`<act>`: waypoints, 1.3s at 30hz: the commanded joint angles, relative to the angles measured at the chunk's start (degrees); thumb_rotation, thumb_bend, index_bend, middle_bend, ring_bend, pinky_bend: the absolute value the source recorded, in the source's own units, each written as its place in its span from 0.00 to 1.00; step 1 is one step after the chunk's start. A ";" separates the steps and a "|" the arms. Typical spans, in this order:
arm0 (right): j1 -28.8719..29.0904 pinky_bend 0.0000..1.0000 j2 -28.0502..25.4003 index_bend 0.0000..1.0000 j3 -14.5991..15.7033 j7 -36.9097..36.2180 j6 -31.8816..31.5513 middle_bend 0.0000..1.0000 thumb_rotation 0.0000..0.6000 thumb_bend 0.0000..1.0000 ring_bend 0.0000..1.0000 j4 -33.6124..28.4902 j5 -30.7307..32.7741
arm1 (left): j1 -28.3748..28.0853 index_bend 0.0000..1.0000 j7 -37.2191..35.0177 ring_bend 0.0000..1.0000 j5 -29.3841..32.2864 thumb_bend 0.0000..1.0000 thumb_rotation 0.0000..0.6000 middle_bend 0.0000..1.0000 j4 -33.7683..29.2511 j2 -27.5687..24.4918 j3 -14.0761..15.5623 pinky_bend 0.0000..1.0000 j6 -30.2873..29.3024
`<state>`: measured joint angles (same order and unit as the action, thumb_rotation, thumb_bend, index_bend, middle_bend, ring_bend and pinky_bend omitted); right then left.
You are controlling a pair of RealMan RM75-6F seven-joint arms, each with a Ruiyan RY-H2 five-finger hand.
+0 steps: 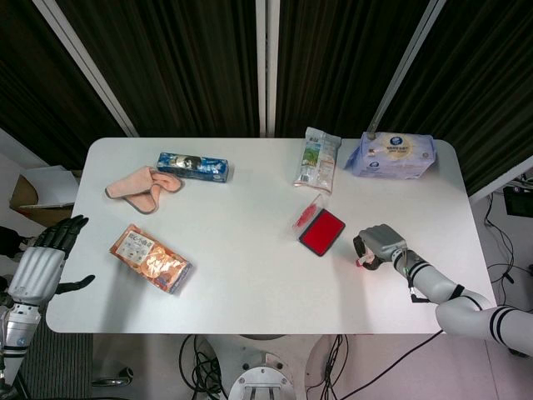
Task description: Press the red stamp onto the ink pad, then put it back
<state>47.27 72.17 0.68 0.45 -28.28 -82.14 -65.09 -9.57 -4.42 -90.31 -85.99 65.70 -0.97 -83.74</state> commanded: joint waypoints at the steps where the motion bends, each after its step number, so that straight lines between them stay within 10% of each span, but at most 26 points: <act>1: -0.06 0.89 -0.10 0.53 -0.07 -0.13 0.01 0.40 1.00 0.27 0.77 -0.13 -0.18 | 0.02 0.04 -0.05 0.08 -0.01 0.02 0.97 0.07 0.06 0.03 0.00 0.18 -0.04; 17: -0.12 0.89 -1.85 0.26 0.23 0.45 0.04 0.34 1.00 0.26 0.77 -2.10 -1.92 | 0.20 0.04 -0.46 0.08 -0.05 0.02 0.97 0.07 0.29 -0.12 0.07 0.18 -0.31; 39: -1.86 0.89 -5.66 0.23 0.73 1.53 -3.10 0.35 1.00 0.26 0.77 -7.24 -4.10 | 0.03 0.04 -0.32 0.08 -0.35 0.02 0.97 0.07 -0.18 -0.32 0.12 0.18 -0.23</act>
<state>45.45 66.57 1.38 1.97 -31.32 -89.32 -69.13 -9.54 -4.75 -90.66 -86.18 65.38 -0.85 -83.97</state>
